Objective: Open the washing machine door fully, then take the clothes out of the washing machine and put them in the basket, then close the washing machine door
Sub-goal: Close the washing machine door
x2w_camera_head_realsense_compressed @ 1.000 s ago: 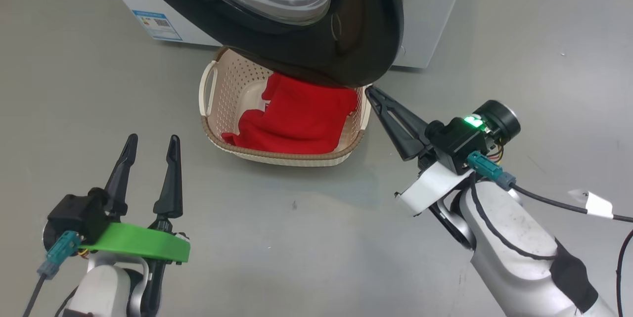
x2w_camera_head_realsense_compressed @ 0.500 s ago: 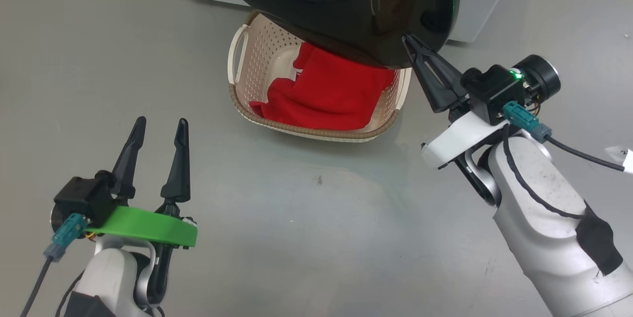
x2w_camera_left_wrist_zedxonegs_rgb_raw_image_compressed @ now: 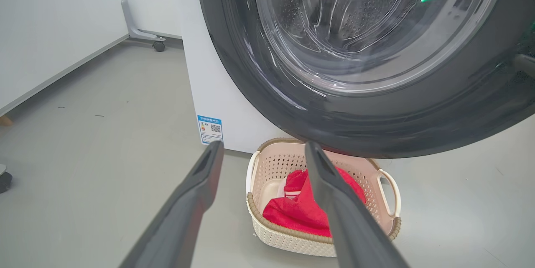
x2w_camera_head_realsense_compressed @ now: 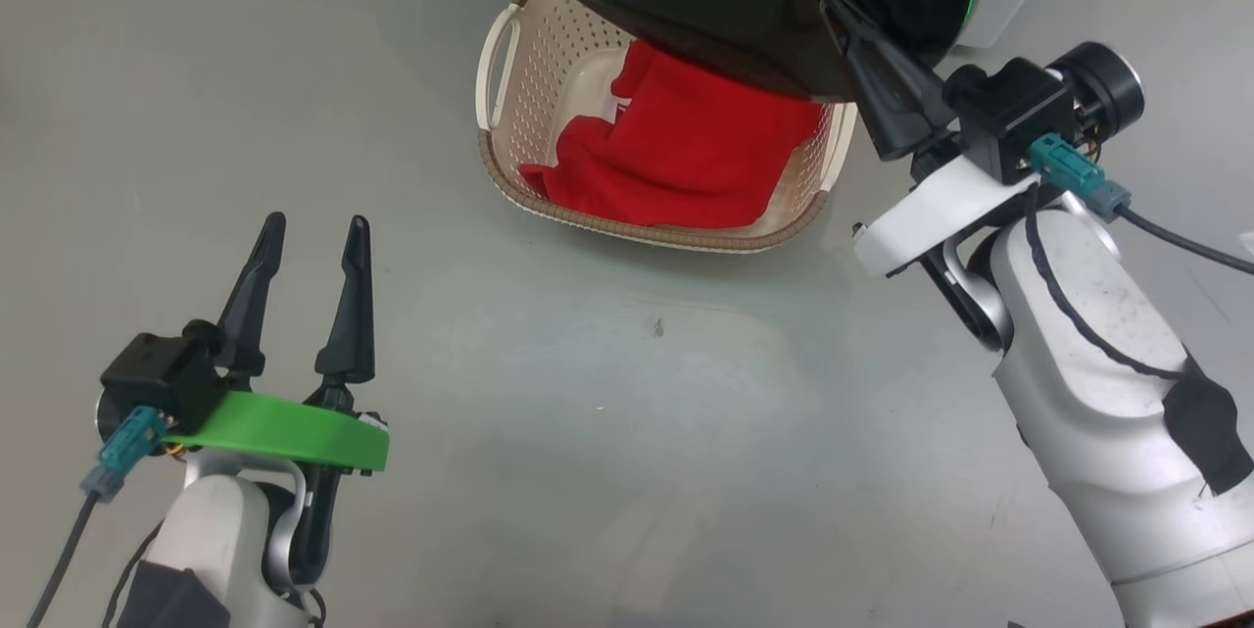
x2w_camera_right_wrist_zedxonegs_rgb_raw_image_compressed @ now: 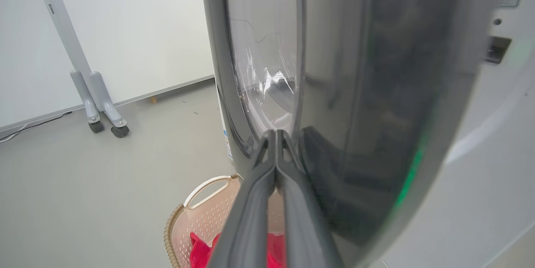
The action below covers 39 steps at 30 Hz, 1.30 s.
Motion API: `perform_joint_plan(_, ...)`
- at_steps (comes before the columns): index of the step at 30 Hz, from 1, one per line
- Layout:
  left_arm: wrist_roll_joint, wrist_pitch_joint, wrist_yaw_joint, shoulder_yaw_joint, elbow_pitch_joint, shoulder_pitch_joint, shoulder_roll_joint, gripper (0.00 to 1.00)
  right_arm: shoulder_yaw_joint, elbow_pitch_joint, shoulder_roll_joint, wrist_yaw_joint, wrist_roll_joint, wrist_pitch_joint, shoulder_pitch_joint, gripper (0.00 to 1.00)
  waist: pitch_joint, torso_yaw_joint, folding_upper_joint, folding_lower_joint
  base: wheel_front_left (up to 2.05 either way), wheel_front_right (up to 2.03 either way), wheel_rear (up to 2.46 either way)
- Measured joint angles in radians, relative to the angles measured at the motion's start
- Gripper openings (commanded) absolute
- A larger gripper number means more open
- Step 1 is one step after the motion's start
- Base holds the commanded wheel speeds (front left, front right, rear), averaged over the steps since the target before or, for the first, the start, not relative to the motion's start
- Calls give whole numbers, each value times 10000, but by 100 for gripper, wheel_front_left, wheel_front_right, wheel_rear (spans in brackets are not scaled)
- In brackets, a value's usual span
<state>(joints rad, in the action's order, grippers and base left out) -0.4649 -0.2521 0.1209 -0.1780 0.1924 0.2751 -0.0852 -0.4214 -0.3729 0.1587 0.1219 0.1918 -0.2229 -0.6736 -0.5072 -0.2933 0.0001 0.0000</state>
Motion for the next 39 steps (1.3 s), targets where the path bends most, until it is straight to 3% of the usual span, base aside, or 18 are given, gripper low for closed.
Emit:
perform_joint_plan(19,-21,-2,40,-268,-77,505,48,100,683,-148,460,-29,-35,-36,-1699,0,-909,-87,0,0,0,0,0)
perform_joint_plan(36,-384,-2,48,-800,-44,1127,276,100,1511,-453,1549,-207,-119,167,-3514,0,-1769,-618,0,1,0,0,0)
perform_joint_plan(39,-431,-2,48,-794,-44,1240,320,100,1540,-541,1720,-385,-393,188,-3754,0,-1859,-710,0,1,0,0,0)
